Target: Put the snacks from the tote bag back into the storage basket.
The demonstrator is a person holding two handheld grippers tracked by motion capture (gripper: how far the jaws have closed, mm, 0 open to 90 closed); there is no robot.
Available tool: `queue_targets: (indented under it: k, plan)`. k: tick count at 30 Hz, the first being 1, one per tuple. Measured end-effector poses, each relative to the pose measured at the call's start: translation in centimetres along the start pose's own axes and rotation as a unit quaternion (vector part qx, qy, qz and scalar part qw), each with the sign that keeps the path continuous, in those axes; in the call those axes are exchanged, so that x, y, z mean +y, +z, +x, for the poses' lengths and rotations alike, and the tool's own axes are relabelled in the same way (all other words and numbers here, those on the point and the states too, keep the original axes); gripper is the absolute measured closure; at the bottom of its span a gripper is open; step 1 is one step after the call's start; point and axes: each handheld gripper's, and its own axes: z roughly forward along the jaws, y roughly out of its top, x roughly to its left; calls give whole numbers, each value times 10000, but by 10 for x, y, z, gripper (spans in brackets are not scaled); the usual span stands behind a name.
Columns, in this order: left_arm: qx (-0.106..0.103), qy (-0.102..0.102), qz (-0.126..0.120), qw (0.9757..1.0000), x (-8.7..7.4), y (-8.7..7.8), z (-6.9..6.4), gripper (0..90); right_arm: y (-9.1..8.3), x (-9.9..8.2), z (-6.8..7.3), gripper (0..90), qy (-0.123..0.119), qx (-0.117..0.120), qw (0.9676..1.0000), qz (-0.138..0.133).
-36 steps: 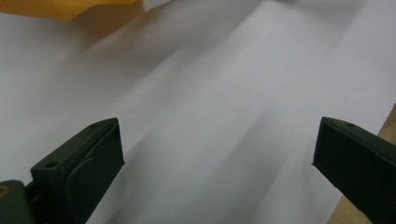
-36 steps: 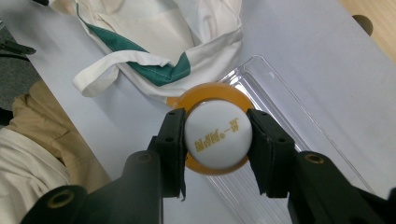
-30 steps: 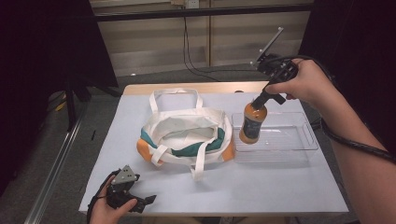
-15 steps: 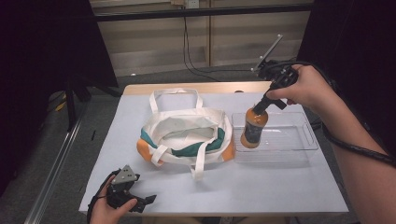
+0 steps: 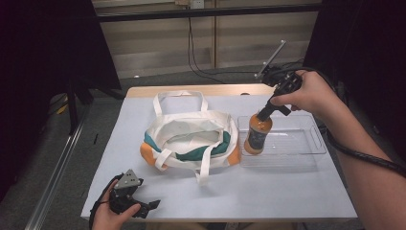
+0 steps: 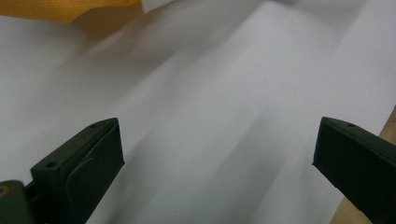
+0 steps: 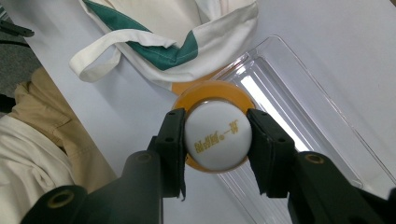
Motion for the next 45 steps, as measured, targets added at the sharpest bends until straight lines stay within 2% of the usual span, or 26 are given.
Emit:
queue_targets:
  k: [7,29,45]
  plan:
    - [5,-5,-15,10000,0,0,0,14,6,0,1,606,47,32,10000,50]
    - [-26,-34,-10,10000,0,1,0,13,19,2,5,606,-138,-7,9998,125]
    - [-51,-56,-31,10000,-1,2,0,14,26,3,6,606,-151,-4,9997,173]
